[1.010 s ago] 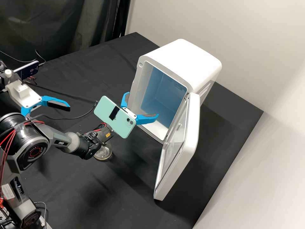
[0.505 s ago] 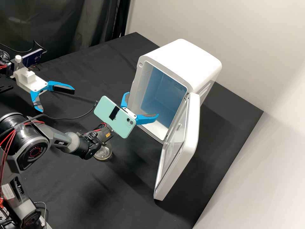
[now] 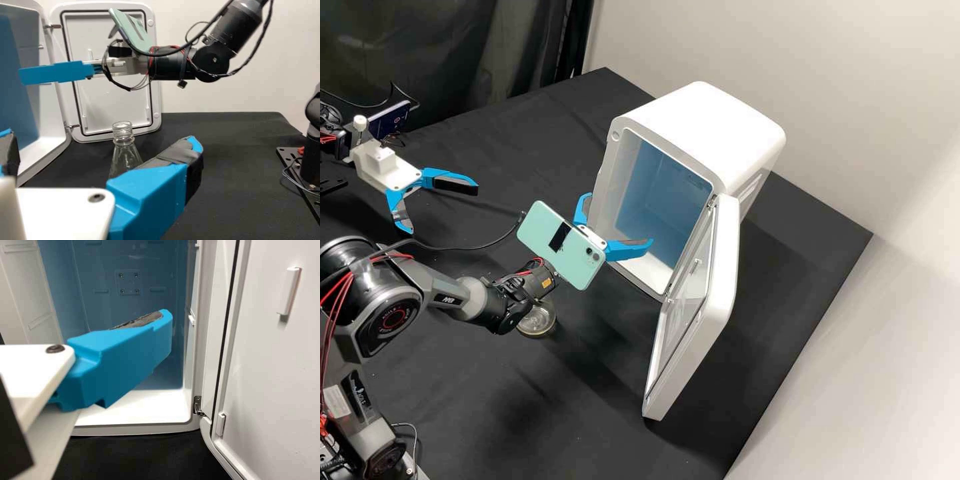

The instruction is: Place the flask in the incubator

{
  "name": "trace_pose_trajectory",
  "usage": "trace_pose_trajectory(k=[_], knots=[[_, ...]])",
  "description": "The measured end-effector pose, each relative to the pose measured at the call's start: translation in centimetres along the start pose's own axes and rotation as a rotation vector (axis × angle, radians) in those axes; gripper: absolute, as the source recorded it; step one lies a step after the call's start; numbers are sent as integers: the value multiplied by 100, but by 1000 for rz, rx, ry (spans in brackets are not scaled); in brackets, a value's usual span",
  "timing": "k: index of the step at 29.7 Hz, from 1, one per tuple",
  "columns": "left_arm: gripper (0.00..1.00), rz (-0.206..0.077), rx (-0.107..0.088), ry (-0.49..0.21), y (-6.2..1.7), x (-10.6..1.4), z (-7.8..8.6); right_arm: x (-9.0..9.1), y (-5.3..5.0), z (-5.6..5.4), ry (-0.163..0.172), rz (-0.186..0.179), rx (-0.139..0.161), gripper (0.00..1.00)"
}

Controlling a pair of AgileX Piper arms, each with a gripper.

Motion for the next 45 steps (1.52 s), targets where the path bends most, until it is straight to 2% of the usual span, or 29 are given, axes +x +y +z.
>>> trace_pose_trajectory(k=[5,15,22,24,28,30,39,43,45], knots=[[100,22,10,-11,40,-12,20,0,0,0,0,0,0,100],[100,21,8,-11,35,-9,17,0,0,0,0,0,0,100],[100,-14,-11,-4,-44,18,-12,0,0,0,0,0,0,100],[100,-33,-21,-2,-89,22,-18,0,0,0,0,0,0,100],[100,-91,-42,6,-219,15,-30,0,0,0,0,0,0,100],[100,-106,-51,13,-252,11,-45,0,0,0,0,0,0,100],[100,-102,-56,55,-247,-13,-132,0,0,0,0,0,0,100],[100,-100,-33,63,-243,-20,-152,0,0,0,0,0,0,100],[100,-98,-32,75,-239,-28,-175,0,0,0,0,0,0,100]])
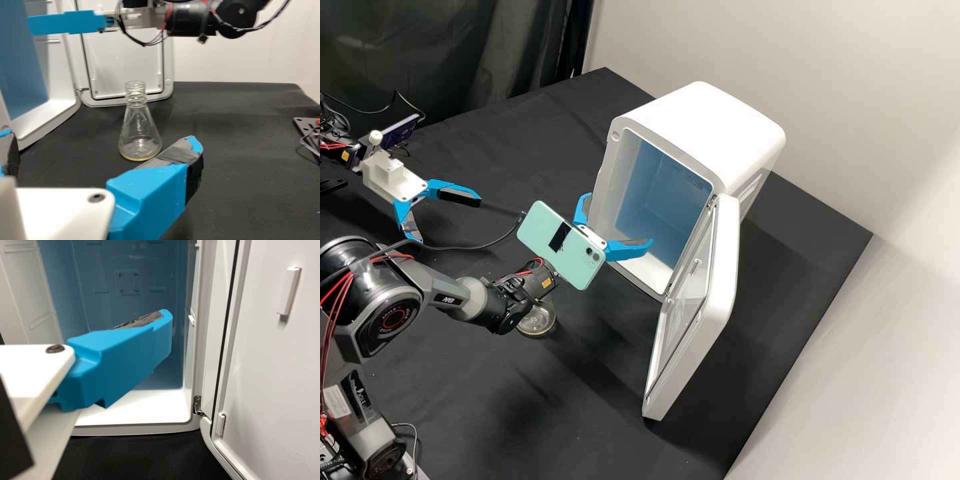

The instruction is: Place the flask in the incubator

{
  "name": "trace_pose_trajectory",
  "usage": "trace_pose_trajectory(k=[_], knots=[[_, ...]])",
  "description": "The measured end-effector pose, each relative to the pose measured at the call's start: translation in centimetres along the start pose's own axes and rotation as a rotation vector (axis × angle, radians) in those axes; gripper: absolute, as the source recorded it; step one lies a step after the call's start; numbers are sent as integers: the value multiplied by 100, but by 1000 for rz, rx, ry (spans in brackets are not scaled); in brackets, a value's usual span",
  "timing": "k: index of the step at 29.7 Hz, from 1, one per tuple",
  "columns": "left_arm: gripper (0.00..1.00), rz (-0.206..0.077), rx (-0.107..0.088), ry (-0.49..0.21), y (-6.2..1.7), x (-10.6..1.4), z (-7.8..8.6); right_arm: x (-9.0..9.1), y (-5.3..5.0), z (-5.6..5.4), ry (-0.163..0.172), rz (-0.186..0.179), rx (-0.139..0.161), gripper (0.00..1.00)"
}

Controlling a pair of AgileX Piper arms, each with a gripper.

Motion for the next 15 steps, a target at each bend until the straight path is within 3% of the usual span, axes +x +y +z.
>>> trace_pose_trajectory(k=[15], knots=[[100,4,-8,35,1,-32,-67,0,2,-3,3,3,0,100]])
